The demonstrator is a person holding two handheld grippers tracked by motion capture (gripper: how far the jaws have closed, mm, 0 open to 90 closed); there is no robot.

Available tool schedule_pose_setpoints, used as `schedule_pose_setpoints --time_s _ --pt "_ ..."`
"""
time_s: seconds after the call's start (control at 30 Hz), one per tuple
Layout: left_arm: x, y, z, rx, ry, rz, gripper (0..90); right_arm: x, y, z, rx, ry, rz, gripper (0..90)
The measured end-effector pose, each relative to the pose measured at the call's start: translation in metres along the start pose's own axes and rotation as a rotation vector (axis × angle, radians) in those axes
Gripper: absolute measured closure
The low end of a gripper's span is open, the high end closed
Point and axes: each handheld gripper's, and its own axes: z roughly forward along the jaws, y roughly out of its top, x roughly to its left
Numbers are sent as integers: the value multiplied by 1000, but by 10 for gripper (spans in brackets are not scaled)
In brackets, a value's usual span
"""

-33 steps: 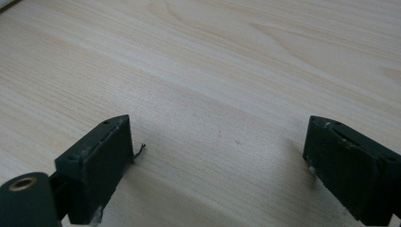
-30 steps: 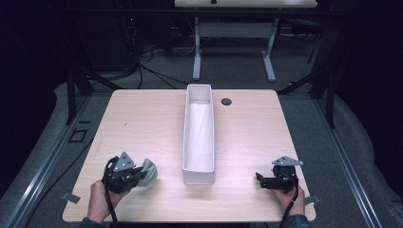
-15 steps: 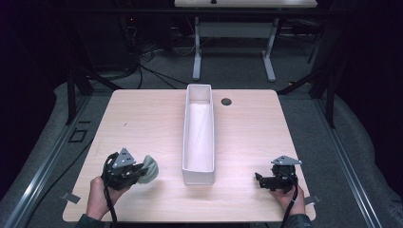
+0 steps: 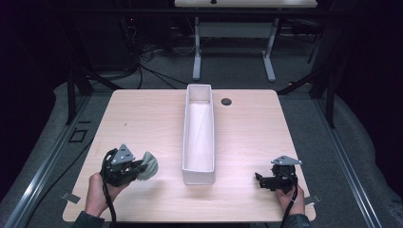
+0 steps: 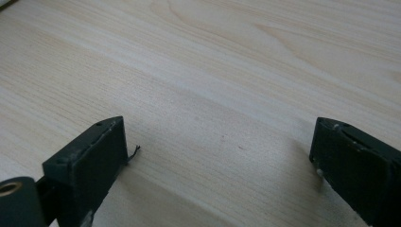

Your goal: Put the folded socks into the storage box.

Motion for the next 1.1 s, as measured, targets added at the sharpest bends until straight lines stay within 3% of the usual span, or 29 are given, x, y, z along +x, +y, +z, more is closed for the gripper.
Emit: schedule_pose_setpoints --time_s 1.1 --pt "3 31 -15 -30 26 46 767 0 0 0 1 1 -1 45"
